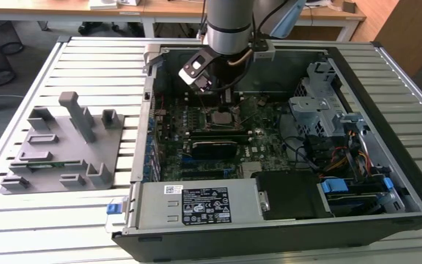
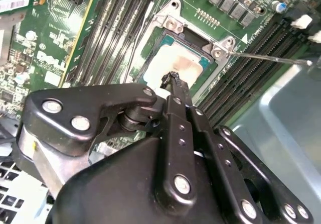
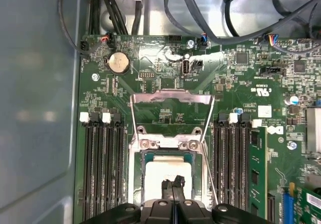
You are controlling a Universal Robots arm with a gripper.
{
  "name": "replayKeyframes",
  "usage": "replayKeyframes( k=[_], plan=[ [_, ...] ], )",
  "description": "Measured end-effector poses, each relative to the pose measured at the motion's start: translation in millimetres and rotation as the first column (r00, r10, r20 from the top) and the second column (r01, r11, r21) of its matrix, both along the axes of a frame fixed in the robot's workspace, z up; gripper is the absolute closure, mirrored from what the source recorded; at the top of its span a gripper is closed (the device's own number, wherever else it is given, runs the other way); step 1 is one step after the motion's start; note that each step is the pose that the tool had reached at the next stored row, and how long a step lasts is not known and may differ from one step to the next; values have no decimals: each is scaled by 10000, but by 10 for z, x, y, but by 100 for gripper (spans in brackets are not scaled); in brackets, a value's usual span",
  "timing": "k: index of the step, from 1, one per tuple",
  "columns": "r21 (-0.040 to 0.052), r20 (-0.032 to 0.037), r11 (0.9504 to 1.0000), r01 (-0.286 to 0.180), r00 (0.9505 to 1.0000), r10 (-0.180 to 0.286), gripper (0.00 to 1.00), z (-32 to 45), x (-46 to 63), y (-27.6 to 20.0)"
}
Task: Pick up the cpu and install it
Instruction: 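Close the cpu cover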
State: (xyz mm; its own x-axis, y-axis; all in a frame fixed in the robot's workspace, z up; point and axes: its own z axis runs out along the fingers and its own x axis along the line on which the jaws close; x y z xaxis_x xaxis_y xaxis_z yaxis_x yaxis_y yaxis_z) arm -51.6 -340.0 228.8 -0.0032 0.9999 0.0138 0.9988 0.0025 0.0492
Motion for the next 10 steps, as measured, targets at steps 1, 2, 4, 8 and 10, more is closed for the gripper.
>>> replayKeyframes(
  k=[1,2,4,8,10],
  plan=[
    [0,0,10000,0,10000,0,89,22,0,0],
    [-1,-1,10000,0,10000,0,89,33,0,0],
    [0,0,10000,0,10000,0,89,40,0,0],
    [-1,-2,10000,-1,10000,1,89,42,3,0],
    [-1,-2,10000,-1,10000,1,89,41,22,0]
  ],
)
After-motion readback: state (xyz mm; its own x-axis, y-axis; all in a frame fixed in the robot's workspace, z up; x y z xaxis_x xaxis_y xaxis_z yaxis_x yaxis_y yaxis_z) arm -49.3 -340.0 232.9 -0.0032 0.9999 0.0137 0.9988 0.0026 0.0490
